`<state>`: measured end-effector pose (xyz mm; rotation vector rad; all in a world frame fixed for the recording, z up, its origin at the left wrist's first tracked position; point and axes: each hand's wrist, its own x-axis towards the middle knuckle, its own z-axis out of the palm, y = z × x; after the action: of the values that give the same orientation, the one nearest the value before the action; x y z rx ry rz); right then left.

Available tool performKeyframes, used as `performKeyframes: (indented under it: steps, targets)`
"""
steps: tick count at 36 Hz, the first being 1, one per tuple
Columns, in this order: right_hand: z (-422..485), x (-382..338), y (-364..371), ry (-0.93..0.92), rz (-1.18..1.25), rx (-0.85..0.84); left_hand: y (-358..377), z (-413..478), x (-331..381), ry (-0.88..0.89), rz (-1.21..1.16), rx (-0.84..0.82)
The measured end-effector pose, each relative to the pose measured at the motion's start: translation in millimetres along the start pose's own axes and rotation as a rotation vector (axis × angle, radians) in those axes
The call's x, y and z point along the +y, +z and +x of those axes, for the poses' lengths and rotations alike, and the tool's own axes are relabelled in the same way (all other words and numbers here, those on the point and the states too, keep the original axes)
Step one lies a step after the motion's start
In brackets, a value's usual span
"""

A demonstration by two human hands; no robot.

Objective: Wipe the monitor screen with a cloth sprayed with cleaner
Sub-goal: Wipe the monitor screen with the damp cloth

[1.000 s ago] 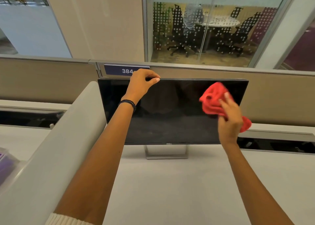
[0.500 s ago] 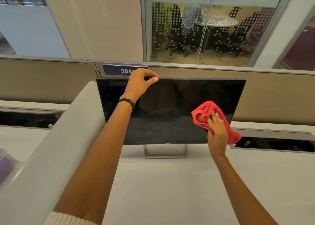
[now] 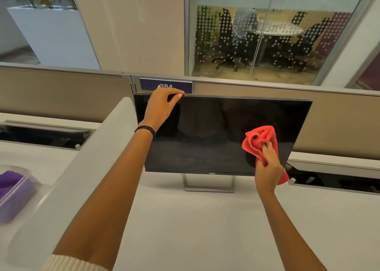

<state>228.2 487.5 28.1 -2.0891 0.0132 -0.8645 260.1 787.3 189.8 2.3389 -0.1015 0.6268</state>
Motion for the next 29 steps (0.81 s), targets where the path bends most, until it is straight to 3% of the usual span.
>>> performKeyframes:
  steps: [5,10,17,22,29]
  targets:
    - [-32,1,13,-0.001,0.010,-0.134,-19,-3,-14,-0.037,-0.017,-0.026]
    - [-43,-11,18,-0.018,0.107,-0.123,-27,-4,-22,-0.066,-0.010,-0.031]
    - [-33,-81,46,-0.532,0.147,-0.150,-41,-7,-42,-0.076,-0.035,0.095]
    - [-23,-137,82,-0.885,0.039,-0.201,-51,-10,-60,-0.099,-0.078,0.170]
    - [-12,-187,127,-1.108,-0.107,-0.119,-58,-4,-68,-0.114,-0.115,0.112]
